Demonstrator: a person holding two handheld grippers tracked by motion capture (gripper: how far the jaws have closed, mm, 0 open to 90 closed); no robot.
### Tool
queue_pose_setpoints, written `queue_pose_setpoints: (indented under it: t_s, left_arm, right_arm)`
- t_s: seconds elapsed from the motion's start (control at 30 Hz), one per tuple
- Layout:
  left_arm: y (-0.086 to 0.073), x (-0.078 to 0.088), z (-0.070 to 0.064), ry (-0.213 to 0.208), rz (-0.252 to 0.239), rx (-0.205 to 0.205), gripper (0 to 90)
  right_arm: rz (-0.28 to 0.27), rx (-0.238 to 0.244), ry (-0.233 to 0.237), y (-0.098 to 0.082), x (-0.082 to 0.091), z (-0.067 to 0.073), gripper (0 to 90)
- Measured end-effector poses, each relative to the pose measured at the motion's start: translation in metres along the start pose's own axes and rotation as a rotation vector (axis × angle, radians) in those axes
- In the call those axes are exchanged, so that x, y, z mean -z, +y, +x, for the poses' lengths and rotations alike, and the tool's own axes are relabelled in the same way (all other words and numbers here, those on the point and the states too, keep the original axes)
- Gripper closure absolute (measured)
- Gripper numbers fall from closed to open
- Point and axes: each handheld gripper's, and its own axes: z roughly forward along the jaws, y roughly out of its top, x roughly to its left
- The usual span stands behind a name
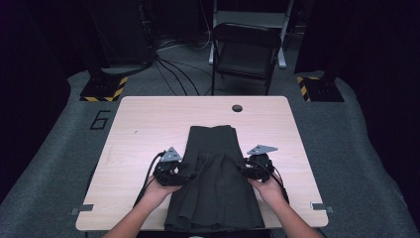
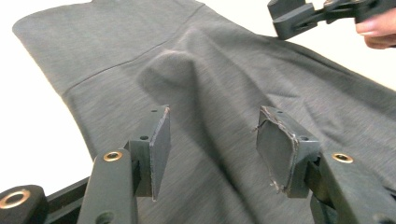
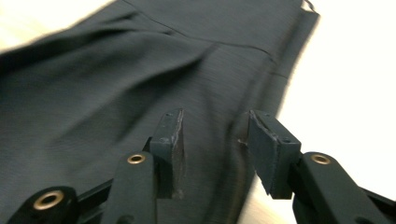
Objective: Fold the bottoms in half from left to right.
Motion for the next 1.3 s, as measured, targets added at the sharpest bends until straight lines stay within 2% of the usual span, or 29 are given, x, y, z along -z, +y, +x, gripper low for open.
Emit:
queue_pose_setpoints:
  t_s: [0.07,0.13,0.2,0.37,0.43,0.5,0.63,0.7,0.9,0.97,1.07,1.1,1.13,1.2,1.23,1.27,1.3]
  left_arm:
    - [-0.004,0.001,0.004,0.019,0.0,0.023,43.7]
    - [-0.009,-0.001,0.007,0.009,0.006,0.043,43.4]
    - [-0.012,-0.007,0.005,0.01,0.008,0.057,42.9]
    - [-0.017,-0.021,-0.009,-0.035,0.054,-0.006,42.5]
    - [-0.02,-0.027,-0.014,-0.049,0.072,-0.024,42.7]
    - [-0.023,-0.031,-0.018,-0.055,0.102,-0.057,42.5]
    - [-0.03,-0.038,-0.021,-0.056,0.123,-0.057,41.7]
    - [-0.033,-0.04,-0.021,-0.049,0.12,-0.055,41.4]
    - [-0.037,-0.04,-0.019,-0.066,0.119,-0.053,40.9]
    - [-0.038,-0.041,-0.02,-0.062,0.123,-0.066,40.7]
    - [-0.041,-0.04,-0.021,-0.054,0.115,-0.092,40.5]
    - [-0.042,-0.041,-0.021,-0.045,0.102,-0.094,40.2]
    - [-0.043,-0.04,-0.02,-0.055,0.103,-0.103,39.9]
    - [-0.043,-0.039,-0.019,-0.069,0.1,-0.084,39.7]
    - [-0.042,-0.039,-0.019,-0.063,0.101,-0.088,39.4]
    - [-0.041,-0.038,-0.018,-0.074,0.11,-0.089,39.2]
    - [-0.04,-0.037,-0.017,-0.075,0.109,-0.085,38.9]
  right_arm:
    - [-0.017,0.021,0.024,0.002,0.002,0.008,52.5]
    - [-0.023,0.039,0.052,0.003,0.004,0.017,51.1]
    - [-0.014,0.061,0.058,0.003,0.002,0.024,50.1]
    - [0.031,0.094,0.06,-0.003,-0.005,0.029,49.0]
    - [0.047,0.076,0.064,-0.006,-0.007,0.029,47.9]
    - [0.051,0.08,0.075,-0.01,-0.008,0.028,46.7]
    - [0.067,0.071,0.078,-0.018,-0.008,0.028,46.0]
    - [0.078,0.074,0.076,-0.021,-0.009,0.026,45.4]
    - [0.097,0.048,0.064,-0.033,-0.012,0.023,46.1]
    - [0.091,0.072,0.053,-0.037,-0.012,0.023,46.6]
    - [0.091,0.083,0.018,-0.041,-0.011,0.028,46.4]
    - [0.094,0.099,0.008,-0.042,-0.011,0.028,46.4]
    - [0.092,0.105,0.003,-0.043,-0.011,0.029,46.4]
    - [0.085,0.083,0.005,-0.045,-0.01,0.028,46.3]
    - [0.074,0.096,0.006,-0.045,-0.01,0.026,46.3]
    - [0.092,0.096,0.017,-0.046,-0.009,0.025,46.3]
    - [0.084,0.097,0.02,-0.046,-0.009,0.025,46.3]
